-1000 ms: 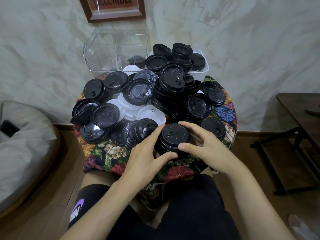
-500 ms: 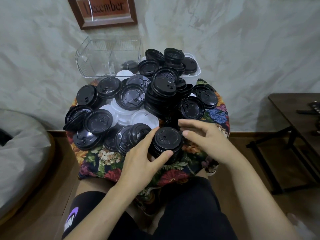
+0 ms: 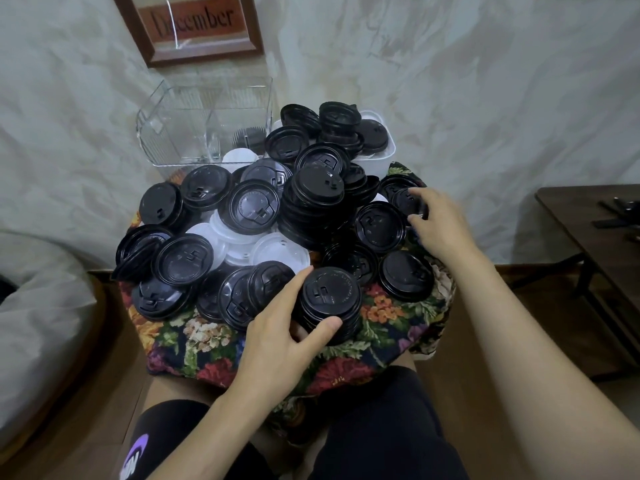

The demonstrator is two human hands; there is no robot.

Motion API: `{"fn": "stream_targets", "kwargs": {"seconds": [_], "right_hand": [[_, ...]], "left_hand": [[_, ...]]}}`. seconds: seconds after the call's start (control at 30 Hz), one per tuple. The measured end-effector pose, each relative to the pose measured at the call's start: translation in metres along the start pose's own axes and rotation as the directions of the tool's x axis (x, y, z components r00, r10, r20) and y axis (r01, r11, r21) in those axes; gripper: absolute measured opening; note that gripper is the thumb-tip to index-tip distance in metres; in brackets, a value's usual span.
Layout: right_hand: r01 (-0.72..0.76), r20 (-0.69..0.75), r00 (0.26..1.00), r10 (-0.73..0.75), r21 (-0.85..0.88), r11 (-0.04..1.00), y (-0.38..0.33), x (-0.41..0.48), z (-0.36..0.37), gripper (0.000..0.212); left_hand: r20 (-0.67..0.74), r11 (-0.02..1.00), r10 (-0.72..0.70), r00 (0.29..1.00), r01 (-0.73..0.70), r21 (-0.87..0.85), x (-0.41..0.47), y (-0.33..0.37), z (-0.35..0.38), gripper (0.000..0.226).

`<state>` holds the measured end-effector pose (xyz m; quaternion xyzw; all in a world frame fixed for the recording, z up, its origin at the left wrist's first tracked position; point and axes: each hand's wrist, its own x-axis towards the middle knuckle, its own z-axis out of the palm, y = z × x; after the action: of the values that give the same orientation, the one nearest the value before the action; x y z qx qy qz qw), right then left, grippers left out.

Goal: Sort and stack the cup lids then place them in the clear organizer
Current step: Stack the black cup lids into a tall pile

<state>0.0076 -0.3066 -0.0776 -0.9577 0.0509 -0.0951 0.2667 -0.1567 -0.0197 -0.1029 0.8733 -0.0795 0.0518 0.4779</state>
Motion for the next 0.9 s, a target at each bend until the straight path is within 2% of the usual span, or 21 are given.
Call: {"fn": "stream_targets", "kwargs": {"seconds": [0.1,0.2,0.33,0.4,0.43,0.53,0.67,0.77,0.9], "right_hand": [[-0.029,0.089,0.995,0.034,-0.063,0.998,0.007,0.013,0.006,0.065],[-0.017,0.074,0.997,0.020,-0.050,0.999,0.008,0.016,0.007,0.065],[-0.098,0.039,0.995,0.093,0.152,0.983,0.012,0.013,-0.001,0.070],[-0.123,0.029,0.992,0.120,0.328,0.937,0.013,0.006,-0.009,0.074],[-0.111,0.020,0.993,0.113,0.401,0.910,0.006,-0.004,-0.018,0.068],[-0.070,0.054,0.997,0.048,0.561,0.825,-0.020,-0.043,-0.041,0.055],[0.024,0.209,0.959,-0.193,0.617,0.786,-0.057,-0.103,-0.052,0.061],[0.048,0.340,0.884,-0.320,0.615,0.787,-0.076,-0.133,-0.040,0.058],[0.150,0.351,0.864,-0.360,0.503,0.851,-0.083,-0.141,-0.021,0.053]], "left_hand": [[0.003,1.000,-0.005,1.000,0.005,-0.013,0.000,0.000,0.000,0.074],[0.008,1.000,0.001,1.000,-0.001,-0.015,0.001,-0.001,0.000,0.076],[0.013,1.000,0.004,1.000,-0.004,-0.016,0.001,-0.001,0.000,0.075],[0.009,1.000,0.005,1.000,-0.005,-0.018,0.001,-0.002,0.000,0.075],[0.006,1.000,0.009,1.000,-0.009,-0.019,0.001,-0.002,0.000,0.075],[0.004,0.999,0.028,1.000,-0.028,-0.028,0.001,-0.002,0.000,0.074],[0.002,0.998,0.041,0.999,-0.041,-0.046,0.000,-0.001,0.000,0.076],[0.005,0.997,0.064,0.998,-0.064,-0.045,0.000,0.001,-0.002,0.071],[0.011,0.995,0.085,0.996,-0.084,-0.060,0.000,0.001,-0.003,0.071]]}}
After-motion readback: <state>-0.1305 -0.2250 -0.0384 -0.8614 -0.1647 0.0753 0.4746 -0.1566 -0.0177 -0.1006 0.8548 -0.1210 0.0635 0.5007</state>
